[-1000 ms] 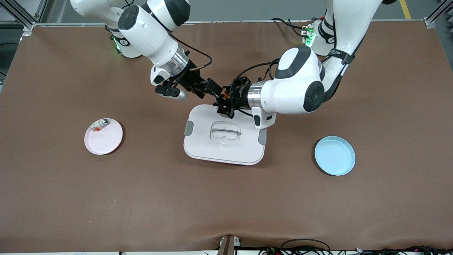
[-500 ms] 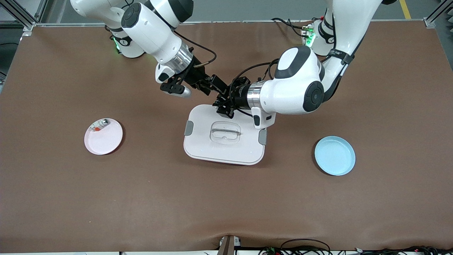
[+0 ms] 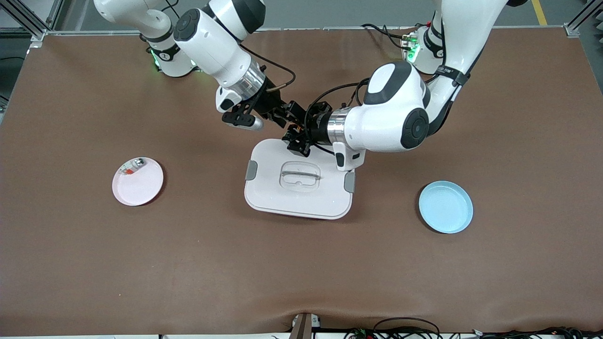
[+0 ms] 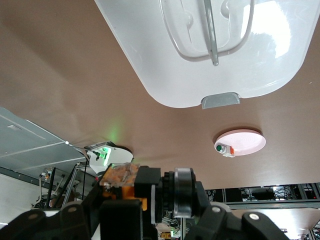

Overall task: Transfer orange switch to right arm and place
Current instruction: 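Close the right gripper on the switch held by the left gripper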

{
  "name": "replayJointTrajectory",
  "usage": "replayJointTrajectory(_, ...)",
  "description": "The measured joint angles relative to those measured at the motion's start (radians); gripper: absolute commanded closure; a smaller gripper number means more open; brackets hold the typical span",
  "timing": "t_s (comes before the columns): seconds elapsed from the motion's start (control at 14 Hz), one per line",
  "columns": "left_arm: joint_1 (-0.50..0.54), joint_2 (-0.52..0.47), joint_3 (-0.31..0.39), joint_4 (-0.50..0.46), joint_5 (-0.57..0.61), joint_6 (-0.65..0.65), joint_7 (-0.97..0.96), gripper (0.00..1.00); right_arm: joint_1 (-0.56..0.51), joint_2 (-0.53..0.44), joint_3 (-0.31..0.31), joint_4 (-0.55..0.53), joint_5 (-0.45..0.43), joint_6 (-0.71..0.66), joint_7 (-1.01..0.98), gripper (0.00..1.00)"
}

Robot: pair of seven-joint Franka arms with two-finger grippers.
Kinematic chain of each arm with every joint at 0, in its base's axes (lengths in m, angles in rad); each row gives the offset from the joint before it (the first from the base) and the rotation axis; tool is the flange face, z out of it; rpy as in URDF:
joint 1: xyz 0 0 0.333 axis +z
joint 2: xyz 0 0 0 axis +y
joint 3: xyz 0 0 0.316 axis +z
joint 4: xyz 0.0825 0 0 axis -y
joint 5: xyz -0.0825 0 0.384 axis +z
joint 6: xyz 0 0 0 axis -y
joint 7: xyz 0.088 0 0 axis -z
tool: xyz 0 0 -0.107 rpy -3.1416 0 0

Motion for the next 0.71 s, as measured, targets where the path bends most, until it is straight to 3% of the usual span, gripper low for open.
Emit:
replayJointTrajectory(0.21,0.000,0.002,0.000,0.000,0.000,0.009,0.000,1.00,0.000,0.003,-0.001,0.002,0.000,0.000,0.000,0.52)
replayJointTrajectory(0.36,0.000,0.005,0.001,0.000,0.000,0.011,0.000,1.00,0.000,0.003,-0.002,0.007,0.001,0.000,0.000,0.82)
replayJointTrajectory(0.5,0.000,0.006,0.001,0.000,-0.002,0.013,0.000,1.00,0.000,0.003,-0.003,0.012,0.001,-0.002,0.000,1.00)
replayJointTrajectory(0.57,0.001,0.006,0.001,0.001,-0.004,0.013,0.000,0.97,0.000,0.003,-0.003,0.013,0.001,-0.002,-0.001,1.00)
replayJointTrajectory(0.64,0.001,0.006,0.001,0.001,-0.005,0.012,0.000,0.67,0.000,0.003,-0.003,0.014,0.001,-0.002,-0.002,1.00)
replayJointTrajectory(0.71,0.001,0.006,0.001,0.001,-0.005,0.012,0.000,0.21,0.000,0.003,-0.003,0.014,0.001,-0.002,-0.003,1.00)
